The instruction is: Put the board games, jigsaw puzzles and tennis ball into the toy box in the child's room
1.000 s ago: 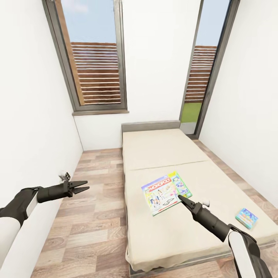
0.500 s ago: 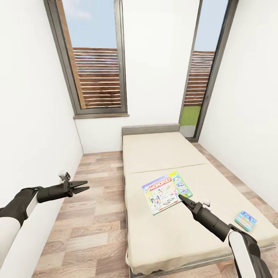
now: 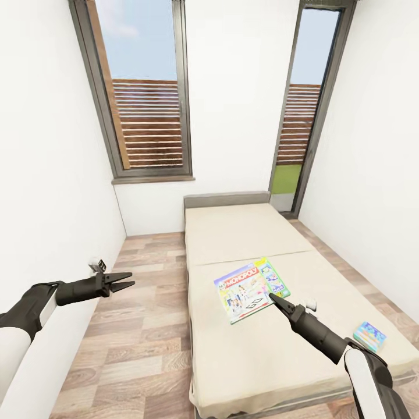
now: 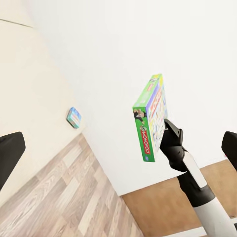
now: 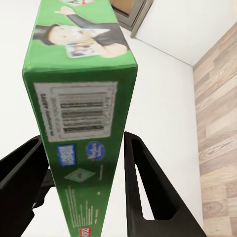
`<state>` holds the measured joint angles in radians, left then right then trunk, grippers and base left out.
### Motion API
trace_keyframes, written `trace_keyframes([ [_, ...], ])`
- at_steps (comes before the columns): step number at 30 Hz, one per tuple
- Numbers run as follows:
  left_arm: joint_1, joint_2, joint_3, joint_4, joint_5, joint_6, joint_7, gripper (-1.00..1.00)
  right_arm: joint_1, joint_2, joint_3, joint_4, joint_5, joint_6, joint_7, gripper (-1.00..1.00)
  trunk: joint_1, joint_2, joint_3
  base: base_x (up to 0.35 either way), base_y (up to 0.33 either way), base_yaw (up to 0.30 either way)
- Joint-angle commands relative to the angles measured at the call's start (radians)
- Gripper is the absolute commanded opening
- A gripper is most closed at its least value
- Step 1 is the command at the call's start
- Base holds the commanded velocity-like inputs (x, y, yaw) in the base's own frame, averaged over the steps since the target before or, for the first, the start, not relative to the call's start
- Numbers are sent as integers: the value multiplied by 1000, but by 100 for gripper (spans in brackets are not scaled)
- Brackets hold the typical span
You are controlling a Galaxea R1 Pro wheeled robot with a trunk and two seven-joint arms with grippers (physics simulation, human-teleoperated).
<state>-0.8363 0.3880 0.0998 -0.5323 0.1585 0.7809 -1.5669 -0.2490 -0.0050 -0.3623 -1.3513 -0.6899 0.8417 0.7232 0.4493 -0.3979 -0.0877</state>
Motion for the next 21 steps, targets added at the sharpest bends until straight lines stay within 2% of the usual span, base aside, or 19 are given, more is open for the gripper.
trace_keyframes([
  [1,-1,0,0,0,-1,11,-4,100,-1,0,-1,0,0,5,2,-100,1,-2,-1,0,0,0],
  [21,-1,0,0,0,-1,11,-4,100,-1,-1,-1,0,1,5,1,-100,1,-2,33,0,0,0],
])
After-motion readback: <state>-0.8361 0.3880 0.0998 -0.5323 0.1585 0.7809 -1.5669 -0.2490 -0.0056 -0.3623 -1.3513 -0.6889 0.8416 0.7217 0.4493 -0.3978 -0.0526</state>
